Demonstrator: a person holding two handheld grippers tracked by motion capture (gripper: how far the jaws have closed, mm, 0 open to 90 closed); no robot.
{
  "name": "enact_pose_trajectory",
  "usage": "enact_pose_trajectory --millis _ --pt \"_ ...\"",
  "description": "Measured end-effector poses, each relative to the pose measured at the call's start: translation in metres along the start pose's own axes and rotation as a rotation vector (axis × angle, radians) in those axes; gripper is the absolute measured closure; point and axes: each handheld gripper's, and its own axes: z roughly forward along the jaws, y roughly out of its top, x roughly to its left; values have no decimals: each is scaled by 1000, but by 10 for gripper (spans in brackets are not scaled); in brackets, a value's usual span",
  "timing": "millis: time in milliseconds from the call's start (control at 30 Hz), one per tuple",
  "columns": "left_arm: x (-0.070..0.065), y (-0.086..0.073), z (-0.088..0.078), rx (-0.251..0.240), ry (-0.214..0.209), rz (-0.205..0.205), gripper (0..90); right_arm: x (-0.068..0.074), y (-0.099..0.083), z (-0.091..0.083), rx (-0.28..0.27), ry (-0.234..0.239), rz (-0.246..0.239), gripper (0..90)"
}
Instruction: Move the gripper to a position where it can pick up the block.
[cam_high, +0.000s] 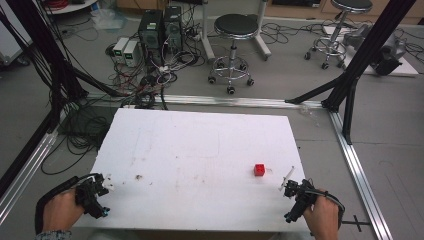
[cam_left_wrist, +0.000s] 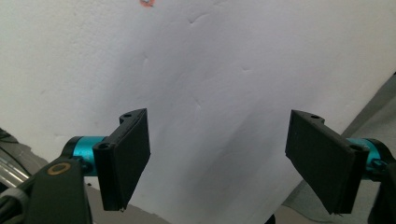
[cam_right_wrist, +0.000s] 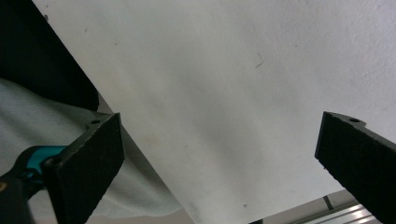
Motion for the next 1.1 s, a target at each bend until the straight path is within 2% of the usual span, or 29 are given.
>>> enact_pose_trajectory --millis 433,533,600,700,733,833,900,933,967,1100 --pt "1 -1 1 -1 7 -5 222 0 1 -2 -12 1 -13 8" --pt "1 -1 3 4 10 -6 222 -4 1 -3 -25 -19 -20 8" --pt "1 -1 2 2 7 -5 222 -12 1 -4 -31 -37 -23 8" --pt "2 -1 1 4 8 -12 222 -18 1 -6 -37 -37 -38 8" --pt "2 -2 1 2 12 -12 222 -25 1 -8 -54 -35 -38 8" --pt "2 -2 2 3 7 -20 222 -33 2 -12 -78 -29 -25 8" --pt "3 -2 3 3 9 -23 222 -44 3 -17 -101 -14 -38 8" --pt "3 -2 4 5 7 -21 222 -44 3 -17 -101 -14 -38 8" --pt "3 -2 4 5 6 -21 222 -51 4 -20 -103 -5 -51 8" --pt "3 -2 3 4 9 -22 222 -62 8 -24 -100 -3 -65 8"
